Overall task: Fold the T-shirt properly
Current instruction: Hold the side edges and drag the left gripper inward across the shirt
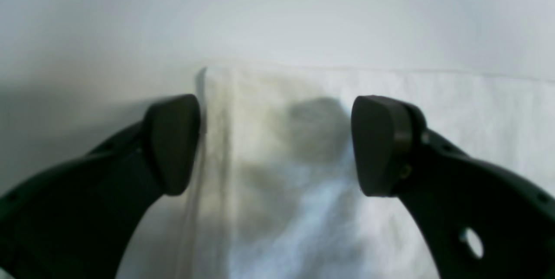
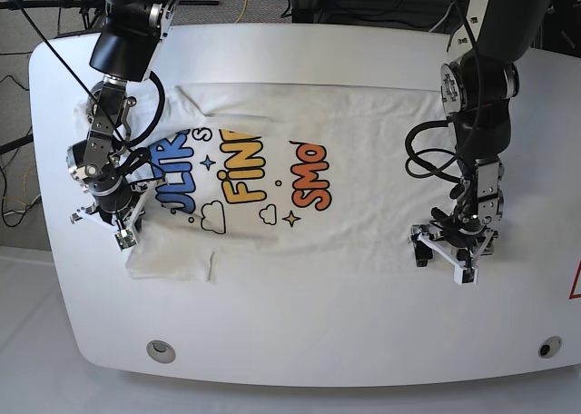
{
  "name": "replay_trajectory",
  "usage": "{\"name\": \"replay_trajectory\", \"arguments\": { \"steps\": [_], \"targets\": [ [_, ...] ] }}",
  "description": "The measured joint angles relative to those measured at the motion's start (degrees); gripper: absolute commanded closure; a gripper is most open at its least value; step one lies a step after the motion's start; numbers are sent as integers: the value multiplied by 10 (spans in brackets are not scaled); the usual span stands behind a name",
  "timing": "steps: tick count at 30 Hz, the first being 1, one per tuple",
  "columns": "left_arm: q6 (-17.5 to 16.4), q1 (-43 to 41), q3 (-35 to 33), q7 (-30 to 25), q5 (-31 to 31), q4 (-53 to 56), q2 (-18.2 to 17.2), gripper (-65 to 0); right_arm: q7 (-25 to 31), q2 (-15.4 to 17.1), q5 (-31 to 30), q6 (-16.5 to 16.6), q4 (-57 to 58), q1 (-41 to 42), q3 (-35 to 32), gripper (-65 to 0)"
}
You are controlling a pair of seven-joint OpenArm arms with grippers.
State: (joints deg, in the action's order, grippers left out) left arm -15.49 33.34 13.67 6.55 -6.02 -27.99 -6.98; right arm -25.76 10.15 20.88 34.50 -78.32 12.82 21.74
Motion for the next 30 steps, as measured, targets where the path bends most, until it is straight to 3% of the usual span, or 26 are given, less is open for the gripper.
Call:
{"name": "replay_trajectory", "arguments": {
  "steps": [14, 19, 22, 24, 28, 30],
  "targets": [
    [1, 2, -21, 13, 0, -4, 37, -500, 0, 0, -1, 0, 0, 0, 0, 0],
    [0, -8, -39, -7, 0, -7, 50, -474, 0, 1, -1, 0, 0, 0, 1, 0],
    [-7, -10, -46, -10, 1, -9, 49, -384, 0, 0, -1, 0, 0, 0, 0, 0],
    [-30, -10, -49, -8, 5, -9, 46, -272, 0, 0, -1, 0, 0, 0, 0, 0],
    [-108, -18, -47, 15, 21, -18, 44, -4, 0, 0, -1, 0, 0, 0, 0, 0],
    [-132, -30, -40, 21, 25, -33, 46, 0, 0, 0, -1, 0, 0, 0, 0, 0]
  ]
}}
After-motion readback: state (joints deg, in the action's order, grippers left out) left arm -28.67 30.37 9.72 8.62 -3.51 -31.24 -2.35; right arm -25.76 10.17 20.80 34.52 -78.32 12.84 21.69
